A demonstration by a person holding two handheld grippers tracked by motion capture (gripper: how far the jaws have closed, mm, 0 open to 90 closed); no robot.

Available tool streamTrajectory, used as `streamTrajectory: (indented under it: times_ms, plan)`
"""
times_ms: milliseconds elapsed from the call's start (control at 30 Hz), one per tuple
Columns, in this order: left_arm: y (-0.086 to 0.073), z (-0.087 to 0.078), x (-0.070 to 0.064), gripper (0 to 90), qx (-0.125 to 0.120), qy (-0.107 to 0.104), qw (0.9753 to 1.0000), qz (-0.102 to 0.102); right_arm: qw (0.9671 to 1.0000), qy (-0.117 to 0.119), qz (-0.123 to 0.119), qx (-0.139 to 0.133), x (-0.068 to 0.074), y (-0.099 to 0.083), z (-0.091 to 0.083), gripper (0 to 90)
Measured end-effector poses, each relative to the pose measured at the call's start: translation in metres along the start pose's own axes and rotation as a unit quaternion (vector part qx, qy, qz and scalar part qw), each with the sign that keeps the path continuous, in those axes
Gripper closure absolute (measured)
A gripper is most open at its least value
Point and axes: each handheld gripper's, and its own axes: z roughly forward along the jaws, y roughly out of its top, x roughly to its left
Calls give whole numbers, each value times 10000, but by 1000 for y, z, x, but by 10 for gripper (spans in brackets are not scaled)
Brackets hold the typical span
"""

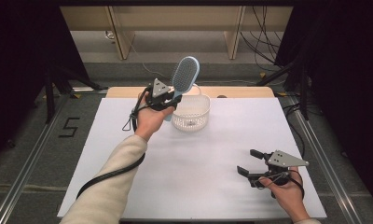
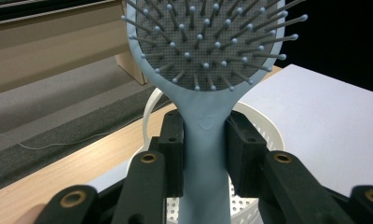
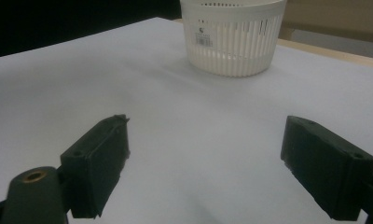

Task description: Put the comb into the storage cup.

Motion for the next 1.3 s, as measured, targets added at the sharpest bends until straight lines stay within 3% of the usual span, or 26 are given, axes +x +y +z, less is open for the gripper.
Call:
streamTrajectory:
  times_ms: [1300]
  plan:
    - [6, 6, 2, 699, -63, 1, 10000, -14, 10000, 25, 24, -7, 0, 0, 0, 159]
